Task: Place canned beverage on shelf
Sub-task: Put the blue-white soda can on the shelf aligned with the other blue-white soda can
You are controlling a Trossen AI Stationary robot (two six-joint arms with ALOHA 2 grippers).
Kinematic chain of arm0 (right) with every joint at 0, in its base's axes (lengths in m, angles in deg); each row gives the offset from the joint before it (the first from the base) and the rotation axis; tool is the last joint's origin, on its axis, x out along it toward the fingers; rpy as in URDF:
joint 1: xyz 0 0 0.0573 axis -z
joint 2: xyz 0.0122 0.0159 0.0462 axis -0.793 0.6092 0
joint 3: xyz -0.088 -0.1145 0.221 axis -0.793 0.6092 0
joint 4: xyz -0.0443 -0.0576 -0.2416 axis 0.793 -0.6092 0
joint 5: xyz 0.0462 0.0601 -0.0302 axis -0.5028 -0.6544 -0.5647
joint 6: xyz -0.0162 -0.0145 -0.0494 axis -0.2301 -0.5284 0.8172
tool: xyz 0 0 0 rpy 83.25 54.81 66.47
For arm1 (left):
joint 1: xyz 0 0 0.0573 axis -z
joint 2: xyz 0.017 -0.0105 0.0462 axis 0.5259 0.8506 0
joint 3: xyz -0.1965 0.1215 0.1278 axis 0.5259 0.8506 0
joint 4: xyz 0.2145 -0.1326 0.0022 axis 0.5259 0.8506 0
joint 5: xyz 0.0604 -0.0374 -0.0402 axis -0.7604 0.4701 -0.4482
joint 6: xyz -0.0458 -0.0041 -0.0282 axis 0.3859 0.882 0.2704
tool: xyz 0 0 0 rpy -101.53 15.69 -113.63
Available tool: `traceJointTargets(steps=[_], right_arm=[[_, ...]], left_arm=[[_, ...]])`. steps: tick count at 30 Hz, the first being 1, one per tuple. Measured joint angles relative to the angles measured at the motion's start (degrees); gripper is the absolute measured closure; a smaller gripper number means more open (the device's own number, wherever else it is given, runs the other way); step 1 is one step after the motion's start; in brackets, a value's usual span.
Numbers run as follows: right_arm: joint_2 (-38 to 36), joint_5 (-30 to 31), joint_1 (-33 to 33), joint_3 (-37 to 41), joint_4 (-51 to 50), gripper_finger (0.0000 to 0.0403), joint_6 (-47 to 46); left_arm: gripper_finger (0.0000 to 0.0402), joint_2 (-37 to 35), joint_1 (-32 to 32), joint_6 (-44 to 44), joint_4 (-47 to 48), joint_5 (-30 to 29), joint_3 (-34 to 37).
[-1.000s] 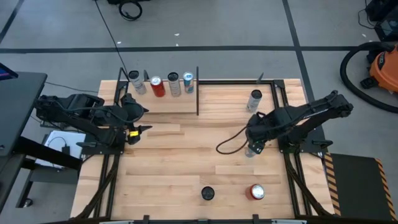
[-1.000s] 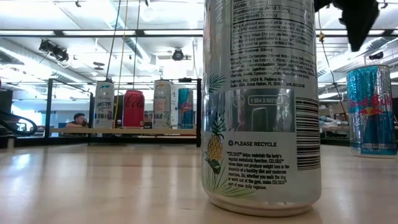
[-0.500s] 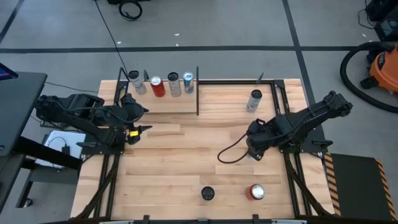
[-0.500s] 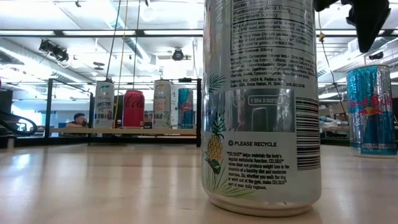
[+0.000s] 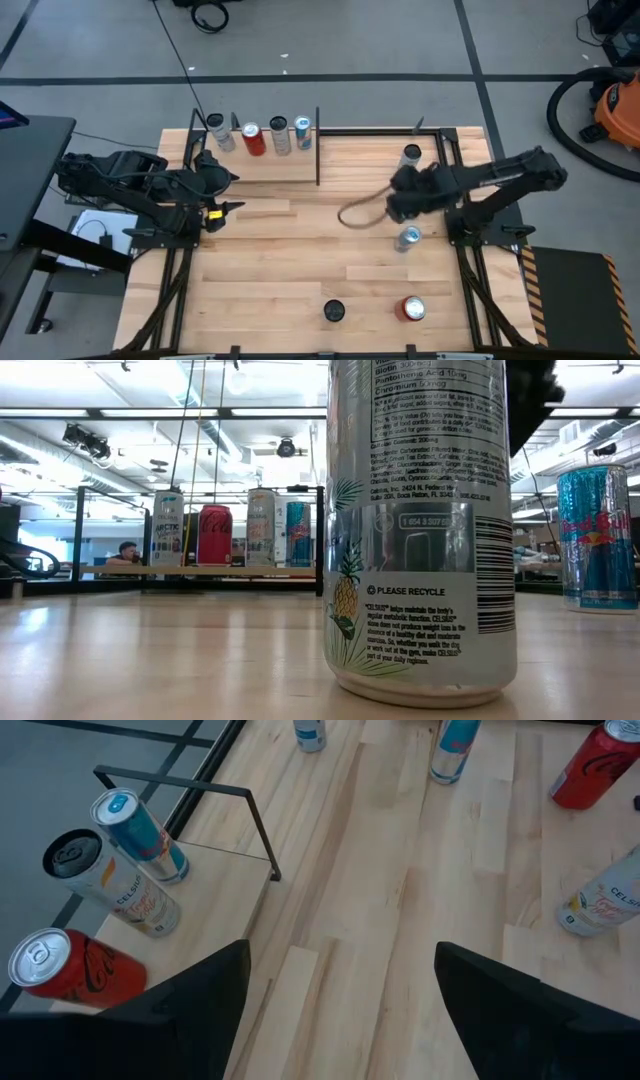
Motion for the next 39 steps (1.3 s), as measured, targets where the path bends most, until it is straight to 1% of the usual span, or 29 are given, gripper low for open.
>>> traceJointTargets(steps=[5, 9, 14, 18, 22, 25, 27, 33, 39], right_arm=[[0.0, -0.2, 12.2, 0.0, 0.1, 0.0105, 6.7], [0.0, -2.3, 21.0, 0.0, 1.7, 0.0105, 12.4], [0.0, -8.2, 29.8, 0.0, 8.3, 0.0105, 20.9], [0.0, -11.4, 35.3, 0.0, 11.4, 0.0105, 24.1], [0.0, -11.8, 39.4, 0.0, 11.2, 0.0105, 25.4], [0.0, -14.1, 41.6, 0.0, 11.4, 0.0105, 26.1], [0.0, -15.1, 42.5, 0.0, 11.8, 0.0105, 26.6], [0.0, -14.8, 44.6, 0.1, 12.1, 0.0105, 26.6], [0.0, -17.2, 45.9, 5.1, 15.8, 0.0105, 27.5]], left_arm=[[0.0083, 0.0, 0.0, 0.0, 0.0, 0.0, 0.0], [0.0083, 0.0, 0.0, -0.1, 0.0, 0.0, 0.0], [0.0083, 0.0, 0.0, -0.1, 0.0, 0.0, 0.0], [0.0083, 0.0, 0.0, 0.0, 0.0, 0.0, 0.0], [0.0083, 0.0, 0.0, 0.0, 0.0, 0.0, 0.0], [0.0083, 0.0, 0.0, 0.0, 0.0, 0.0, 0.0], [0.0083, 0.0, 0.0, 0.0, 0.0, 0.0, 0.0], [0.0083, 0.0, 0.0, 0.0, 0.0, 0.0, 0.0], [0.0083, 0.0, 0.0, 0.0, 0.0, 0.0, 0.0]])
